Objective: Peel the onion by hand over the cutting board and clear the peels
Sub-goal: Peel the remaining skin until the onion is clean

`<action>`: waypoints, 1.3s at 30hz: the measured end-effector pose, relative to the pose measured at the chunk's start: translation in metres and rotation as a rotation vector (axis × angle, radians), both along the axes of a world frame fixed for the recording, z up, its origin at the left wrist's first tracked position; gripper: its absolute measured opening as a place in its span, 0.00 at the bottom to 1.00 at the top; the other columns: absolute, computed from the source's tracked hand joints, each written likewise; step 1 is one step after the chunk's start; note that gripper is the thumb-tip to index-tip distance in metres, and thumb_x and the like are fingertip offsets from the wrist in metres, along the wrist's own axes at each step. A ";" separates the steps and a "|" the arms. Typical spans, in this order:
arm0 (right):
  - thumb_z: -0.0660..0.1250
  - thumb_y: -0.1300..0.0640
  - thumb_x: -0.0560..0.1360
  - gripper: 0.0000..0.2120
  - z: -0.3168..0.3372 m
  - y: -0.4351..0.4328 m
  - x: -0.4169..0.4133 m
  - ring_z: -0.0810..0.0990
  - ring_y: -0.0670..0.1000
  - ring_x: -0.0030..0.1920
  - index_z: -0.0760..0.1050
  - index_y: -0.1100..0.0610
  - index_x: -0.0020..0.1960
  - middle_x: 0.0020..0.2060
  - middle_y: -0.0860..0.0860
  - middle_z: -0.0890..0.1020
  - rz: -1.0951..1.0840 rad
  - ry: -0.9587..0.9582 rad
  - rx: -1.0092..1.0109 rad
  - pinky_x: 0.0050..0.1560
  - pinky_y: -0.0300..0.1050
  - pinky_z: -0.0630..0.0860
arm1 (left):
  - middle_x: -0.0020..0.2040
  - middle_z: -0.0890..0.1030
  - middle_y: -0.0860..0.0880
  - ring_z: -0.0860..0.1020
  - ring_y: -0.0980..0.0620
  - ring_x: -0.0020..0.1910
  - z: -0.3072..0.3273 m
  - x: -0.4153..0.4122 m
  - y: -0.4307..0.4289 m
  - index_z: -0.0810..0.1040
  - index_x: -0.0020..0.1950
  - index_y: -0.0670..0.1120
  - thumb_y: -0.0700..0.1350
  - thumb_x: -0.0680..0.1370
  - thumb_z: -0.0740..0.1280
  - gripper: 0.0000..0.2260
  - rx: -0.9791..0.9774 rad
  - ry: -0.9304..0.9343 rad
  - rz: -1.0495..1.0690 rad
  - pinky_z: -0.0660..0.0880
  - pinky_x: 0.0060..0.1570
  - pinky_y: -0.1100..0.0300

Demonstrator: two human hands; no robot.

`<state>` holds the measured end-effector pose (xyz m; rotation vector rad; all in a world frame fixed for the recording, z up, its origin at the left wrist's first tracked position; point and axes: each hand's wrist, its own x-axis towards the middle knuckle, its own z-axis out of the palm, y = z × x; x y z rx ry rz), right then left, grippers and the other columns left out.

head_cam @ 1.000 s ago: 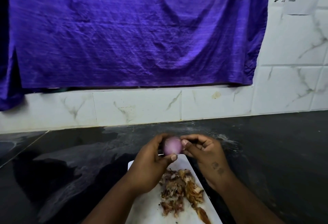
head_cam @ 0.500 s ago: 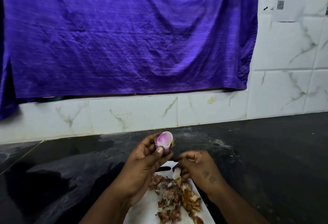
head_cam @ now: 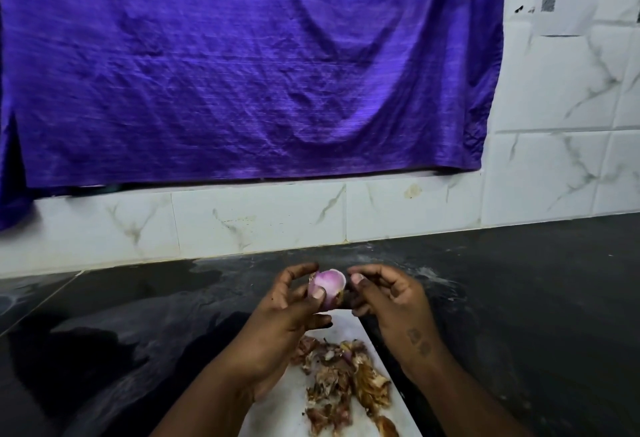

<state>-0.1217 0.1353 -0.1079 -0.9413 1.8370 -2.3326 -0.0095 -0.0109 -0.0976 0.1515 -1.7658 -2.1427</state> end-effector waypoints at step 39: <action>0.73 0.71 0.71 0.14 0.002 0.000 0.001 0.87 0.43 0.42 0.88 0.54 0.47 0.40 0.47 0.89 -0.239 0.263 0.231 0.45 0.37 0.82 | 0.62 0.84 0.55 0.82 0.55 0.63 0.000 0.004 -0.001 0.80 0.66 0.51 0.33 0.81 0.69 0.18 -0.521 -0.007 0.068 0.78 0.68 0.48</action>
